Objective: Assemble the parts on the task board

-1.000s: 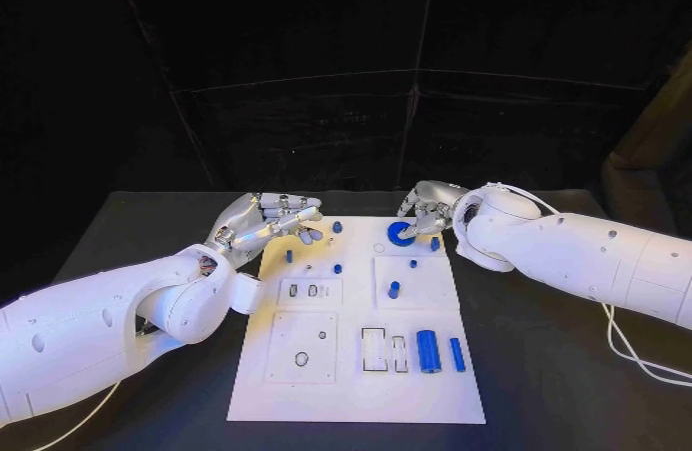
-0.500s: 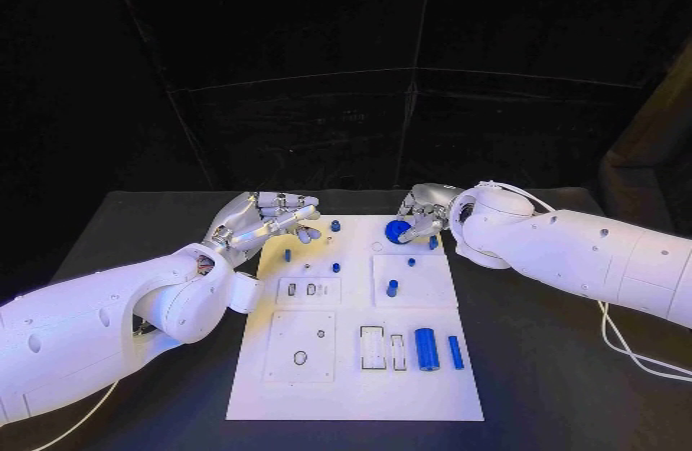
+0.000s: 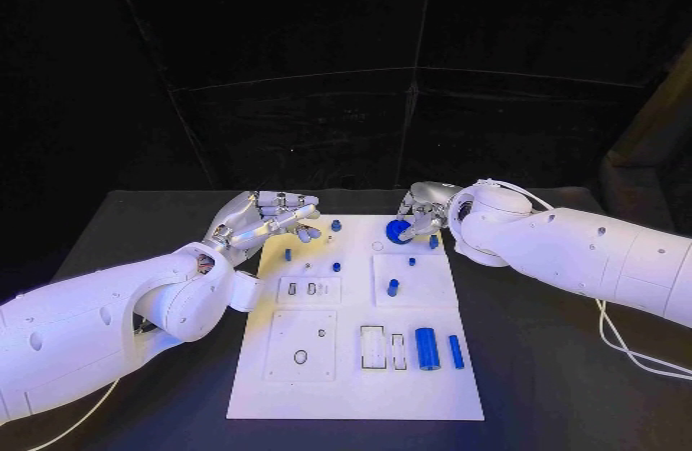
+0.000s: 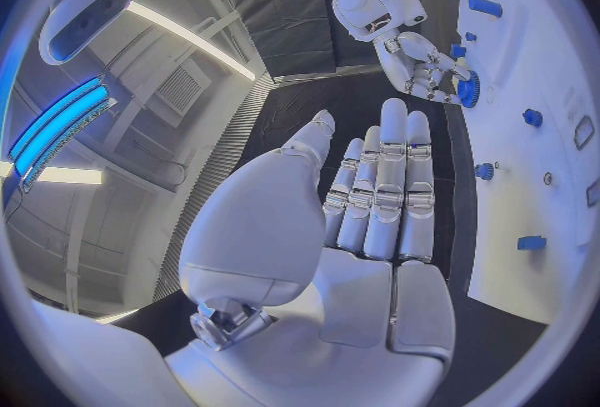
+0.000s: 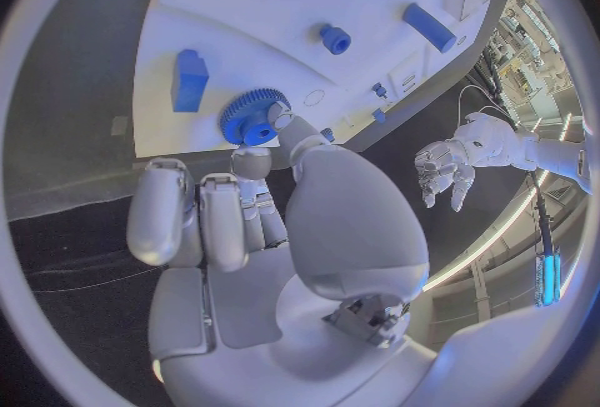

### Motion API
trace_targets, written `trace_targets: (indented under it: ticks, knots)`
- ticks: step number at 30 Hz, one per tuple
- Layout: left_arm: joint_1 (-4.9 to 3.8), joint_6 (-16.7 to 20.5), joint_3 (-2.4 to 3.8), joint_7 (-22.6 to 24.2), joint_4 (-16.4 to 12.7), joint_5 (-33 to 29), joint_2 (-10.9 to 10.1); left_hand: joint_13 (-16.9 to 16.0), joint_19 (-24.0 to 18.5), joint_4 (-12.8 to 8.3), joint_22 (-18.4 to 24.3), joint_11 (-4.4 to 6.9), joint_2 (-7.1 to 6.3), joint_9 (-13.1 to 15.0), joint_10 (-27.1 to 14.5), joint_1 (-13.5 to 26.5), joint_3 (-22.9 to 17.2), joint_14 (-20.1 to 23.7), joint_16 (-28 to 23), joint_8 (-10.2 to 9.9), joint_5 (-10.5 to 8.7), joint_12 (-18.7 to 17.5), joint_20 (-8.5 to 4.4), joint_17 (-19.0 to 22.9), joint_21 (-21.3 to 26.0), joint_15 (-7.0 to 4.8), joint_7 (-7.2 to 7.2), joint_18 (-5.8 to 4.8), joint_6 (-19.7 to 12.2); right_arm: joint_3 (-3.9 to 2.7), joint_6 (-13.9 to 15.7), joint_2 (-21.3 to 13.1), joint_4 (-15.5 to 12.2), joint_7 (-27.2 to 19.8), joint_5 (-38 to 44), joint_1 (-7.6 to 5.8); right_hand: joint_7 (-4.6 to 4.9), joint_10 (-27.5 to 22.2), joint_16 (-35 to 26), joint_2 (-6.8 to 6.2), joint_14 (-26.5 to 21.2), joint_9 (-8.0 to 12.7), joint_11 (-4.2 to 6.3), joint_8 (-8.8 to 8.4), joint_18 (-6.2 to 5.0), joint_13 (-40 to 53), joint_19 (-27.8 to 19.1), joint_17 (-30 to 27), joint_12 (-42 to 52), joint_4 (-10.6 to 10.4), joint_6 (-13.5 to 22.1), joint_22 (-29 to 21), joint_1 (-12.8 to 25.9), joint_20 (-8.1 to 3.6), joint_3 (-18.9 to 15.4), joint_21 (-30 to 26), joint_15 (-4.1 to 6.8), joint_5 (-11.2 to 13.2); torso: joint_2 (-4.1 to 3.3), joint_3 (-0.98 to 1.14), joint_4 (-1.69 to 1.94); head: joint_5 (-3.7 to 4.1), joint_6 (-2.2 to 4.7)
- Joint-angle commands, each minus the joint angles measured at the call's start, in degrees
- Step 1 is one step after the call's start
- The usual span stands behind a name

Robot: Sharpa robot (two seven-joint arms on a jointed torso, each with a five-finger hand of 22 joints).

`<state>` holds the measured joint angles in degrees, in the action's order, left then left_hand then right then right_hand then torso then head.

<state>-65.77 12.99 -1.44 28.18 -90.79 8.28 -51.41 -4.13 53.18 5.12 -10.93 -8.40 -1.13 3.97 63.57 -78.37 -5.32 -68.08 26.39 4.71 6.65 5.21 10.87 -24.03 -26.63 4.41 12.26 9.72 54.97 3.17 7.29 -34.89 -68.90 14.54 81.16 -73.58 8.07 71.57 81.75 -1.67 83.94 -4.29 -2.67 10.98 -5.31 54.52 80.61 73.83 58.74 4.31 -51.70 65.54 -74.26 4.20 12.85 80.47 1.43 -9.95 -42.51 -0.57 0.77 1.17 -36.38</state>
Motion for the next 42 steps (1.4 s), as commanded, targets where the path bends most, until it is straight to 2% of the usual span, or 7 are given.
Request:
trace_targets:
  ticks: [1,8,19,25,31,35,42]
  knots:
    - [-0.06,-0.92,0.01,-0.58,0.02,0.32,-0.01,-0.06,-0.39,-0.40,0.05,-0.07,0.64,0.08,-0.14,-0.01,0.06,0.40,-0.38,-0.25,-0.18,-0.25,0.03,-0.05,0.22,0.07,0.19,0.64,0.11,0.27,1.30,0.09,-0.07,0.71,2.06,0.45,-0.23,0.64,0.34,1.74,3.03,-0.55,0.18,1.33,0.90,0.68,0.60,0.25,0.71,0.53,-2.79,0.28,-0.55,-0.09,1.98,-0.23,0.50,1.17,-0.04,0.03,0.08,-0.01,0.05]
    - [-0.06,-1.28,0.01,-0.84,0.15,-1.11,-0.10,-0.07,-0.44,-0.39,0.08,-0.08,0.71,0.09,-0.13,0.03,0.05,0.45,-0.46,-0.27,-0.18,-0.27,0.06,-0.10,0.24,0.08,0.20,0.65,0.12,0.27,6.80,0.07,-1.23,0.02,3.69,0.57,-0.88,1.35,0.35,1.86,3.03,-0.45,0.68,1.78,0.94,1.99,0.80,0.41,1.84,1.48,-5.24,0.51,-0.10,-0.36,4.65,-0.18,0.87,1.45,-0.03,0.04,0.02,-0.23,-0.14]
    - [-0.07,-1.23,0.01,-0.97,0.31,-3.71,-0.61,-0.08,-0.47,-0.37,0.09,-0.08,0.85,0.10,-0.10,0.04,0.00,0.47,-0.52,-0.27,-0.16,-0.28,0.07,-0.14,0.26,0.08,0.19,0.66,0.15,0.26,10.91,0.58,-4.43,-0.21,8.53,0.60,-0.84,1.60,0.35,1.03,3.06,0.10,0.67,0.86,0.97,2.42,0.94,0.59,2.08,1.47,-5.51,0.55,2.26,-0.56,6.76,-0.22,0.94,0.63,0.04,-0.01,0.10,-0.70,0.02]
    - [-0.09,-1.12,0.01,-0.87,0.52,-3.85,-0.83,-0.09,-0.50,-0.42,0.10,-0.07,0.92,0.10,-0.11,-0.04,-0.07,0.48,-0.57,-0.29,-0.14,-0.30,0.08,-0.18,0.27,0.08,0.18,0.67,0.16,0.25,11.62,2.54,-6.46,-0.33,10.47,0.60,-0.73,1.59,0.37,0.68,3.08,0.29,0.60,0.34,0.98,2.43,0.98,0.70,2.04,1.43,-5.24,0.55,2.97,-0.55,7.39,-0.24,0.90,0.38,-0.01,-0.02,0.11,-1.17,0.28]
    - [-0.15,-1.09,0.02,-0.77,0.76,-3.88,-0.85,-0.09,-0.51,-0.47,0.11,-0.07,0.95,0.10,-0.11,-0.11,-0.11,0.49,-0.60,-0.30,-0.13,-0.32,0.08,-0.20,0.27,0.07,0.18,0.68,0.16,0.25,11.24,5.89,-5.78,-0.52,11.49,0.83,-0.68,1.58,0.37,0.60,3.09,0.34,0.57,0.18,0.96,2.43,0.96,0.72,2.02,1.43,-5.16,0.48,3.11,-0.54,7.57,-0.28,0.88,0.39,-0.15,-0.05,0.32,-1.37,0.16]
    - [-0.21,-1.09,0.02,-0.72,0.82,-3.87,-0.84,-0.09,-0.51,-0.47,0.11,-0.07,0.95,0.10,-0.11,-0.11,-0.11,0.49,-0.60,-0.30,-0.13,-0.32,0.08,-0.20,0.27,0.07,0.18,0.68,0.16,0.24,10.56,7.78,-5.04,-0.63,11.70,1.20,-0.62,1.55,0.34,0.52,3.08,0.38,0.52,0.01,0.96,2.40,0.95,0.67,1.96,1.40,-5.07,0.43,3.33,-0.52,7.75,-0.30,0.85,0.42,-0.12,-0.02,0.15,-1.92,0.01]
    - [-0.26,-1.05,0.02,-0.69,0.95,-3.87,-0.64,-0.09,-0.51,-0.47,0.11,-0.07,0.95,0.10,-0.11,-0.11,-0.11,0.49,-0.60,-0.30,-0.13,-0.32,0.08,-0.20,0.27,0.07,0.18,0.68,0.16,0.23,9.52,9.87,-3.57,-0.63,11.84,1.87,-0.45,1.40,0.32,0.20,3.08,0.48,0.39,-0.47,0.96,2.28,0.96,0.70,1.79,1.42,-4.72,0.42,3.74,-0.45,8.17,-0.33,0.75,0.48,-0.13,-0.01,-0.05,-2.03,-0.24]
